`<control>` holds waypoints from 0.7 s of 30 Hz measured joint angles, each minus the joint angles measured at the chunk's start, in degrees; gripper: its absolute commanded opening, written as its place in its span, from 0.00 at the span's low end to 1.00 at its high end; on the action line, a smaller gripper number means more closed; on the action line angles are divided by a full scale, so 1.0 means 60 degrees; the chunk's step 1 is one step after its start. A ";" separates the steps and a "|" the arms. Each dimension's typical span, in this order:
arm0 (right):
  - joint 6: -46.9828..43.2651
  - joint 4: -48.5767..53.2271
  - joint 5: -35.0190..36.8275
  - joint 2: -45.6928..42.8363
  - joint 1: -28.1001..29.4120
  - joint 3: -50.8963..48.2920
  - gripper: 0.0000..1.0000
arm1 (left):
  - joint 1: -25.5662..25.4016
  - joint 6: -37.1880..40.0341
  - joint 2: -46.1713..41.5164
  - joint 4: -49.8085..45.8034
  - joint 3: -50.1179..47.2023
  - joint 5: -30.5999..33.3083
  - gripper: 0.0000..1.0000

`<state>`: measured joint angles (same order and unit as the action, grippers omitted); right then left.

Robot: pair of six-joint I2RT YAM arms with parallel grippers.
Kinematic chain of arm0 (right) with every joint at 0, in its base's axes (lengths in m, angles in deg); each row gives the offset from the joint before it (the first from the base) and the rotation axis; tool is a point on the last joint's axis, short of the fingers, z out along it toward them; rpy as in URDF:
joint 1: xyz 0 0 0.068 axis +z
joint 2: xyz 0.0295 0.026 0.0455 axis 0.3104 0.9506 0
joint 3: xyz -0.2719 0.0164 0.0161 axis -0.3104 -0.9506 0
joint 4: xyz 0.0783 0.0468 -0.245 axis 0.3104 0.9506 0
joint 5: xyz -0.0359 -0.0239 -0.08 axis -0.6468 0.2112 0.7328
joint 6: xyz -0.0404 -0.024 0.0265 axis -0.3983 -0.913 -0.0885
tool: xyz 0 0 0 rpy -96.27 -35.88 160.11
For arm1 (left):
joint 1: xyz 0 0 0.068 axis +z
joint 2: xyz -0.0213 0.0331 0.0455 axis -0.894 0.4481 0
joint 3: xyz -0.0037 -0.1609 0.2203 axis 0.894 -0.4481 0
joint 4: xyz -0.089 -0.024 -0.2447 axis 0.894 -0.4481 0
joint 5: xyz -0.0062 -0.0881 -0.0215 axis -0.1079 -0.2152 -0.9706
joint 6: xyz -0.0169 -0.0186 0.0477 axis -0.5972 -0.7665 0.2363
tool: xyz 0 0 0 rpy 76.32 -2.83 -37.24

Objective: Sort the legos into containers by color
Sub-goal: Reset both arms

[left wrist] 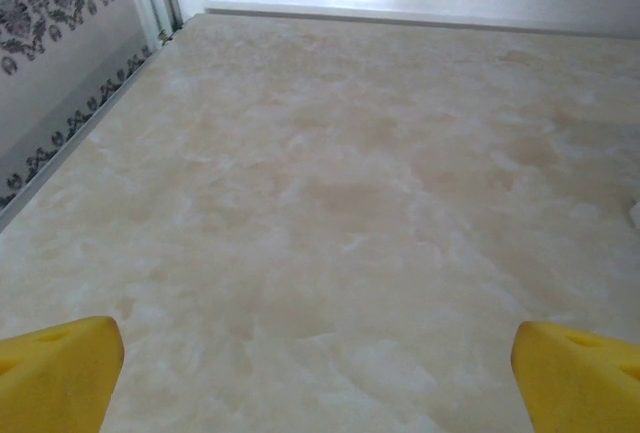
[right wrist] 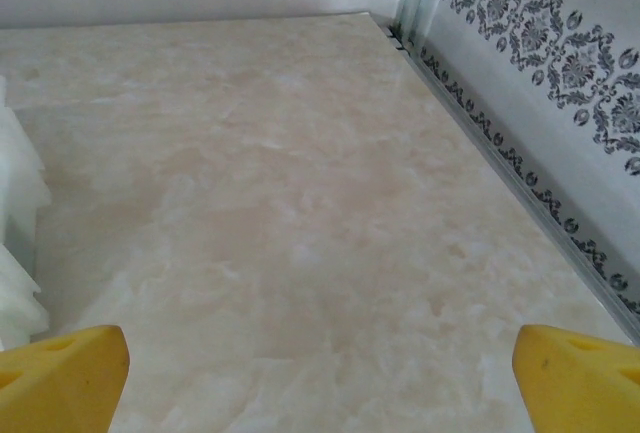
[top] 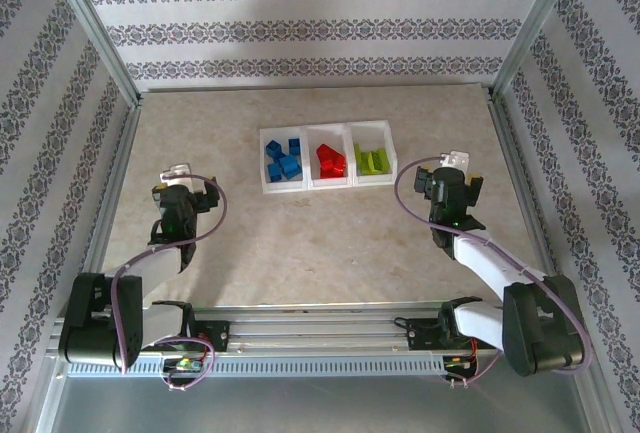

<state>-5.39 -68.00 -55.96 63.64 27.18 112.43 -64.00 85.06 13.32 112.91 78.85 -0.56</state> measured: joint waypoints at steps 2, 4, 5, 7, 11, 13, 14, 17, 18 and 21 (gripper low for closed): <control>-0.0193 -0.0557 -0.0262 0.0080 -0.0124 -0.0244 0.98 | 0.0000 0.0055 0.0339 0.0470 -0.0087 -0.0127 1.00; -0.0346 -0.1140 -0.0579 0.0186 -0.0240 -0.0484 0.98 | 0.0040 0.0109 0.0718 0.0896 -0.0153 -0.0273 0.99; -0.0408 -0.1359 -0.0681 0.0240 -0.0251 -0.0565 0.98 | 0.0069 0.0120 0.0903 0.1082 -0.0160 -0.0342 1.00; -0.0539 -0.1909 -0.0958 0.0382 -0.0313 -0.0758 0.98 | 0.0142 0.0153 0.1326 0.1519 -0.0168 -0.0492 1.00; -0.0612 -0.2932 -0.1410 0.0758 -0.0455 -0.1115 0.98 | 0.0189 0.0171 0.2033 0.2259 -0.0164 -0.0816 1.00; -0.0637 -0.3351 -0.1599 0.1100 -0.0565 -0.1264 0.98 | 0.0189 0.0186 0.2452 0.2645 -0.0160 -0.0962 1.00; -0.0641 -0.3475 -0.1672 0.1220 -0.0579 -0.1304 0.98 | 0.0189 0.0189 0.2616 0.2769 -0.0157 -0.1031 1.00; -0.0703 -0.3920 -0.1974 0.1468 -0.0696 -0.1362 0.98 | 0.0189 0.0240 0.3195 0.3286 -0.0153 -0.1268 1.00; -0.0710 -0.4120 -0.2095 0.1570 -0.0754 -0.1362 0.98 | 0.0193 0.0262 0.3406 0.3457 -0.0153 -0.1362 0.99; -0.0718 -0.4772 -0.2346 0.2040 -0.0878 -0.1381 0.98 | 0.0197 0.0331 0.3570 0.3435 -0.0062 -0.1654 1.00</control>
<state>-9.69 -96.63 -70.04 75.88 21.92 104.15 -62.82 87.05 34.74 133.52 78.48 -10.48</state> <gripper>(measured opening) 0.983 0.995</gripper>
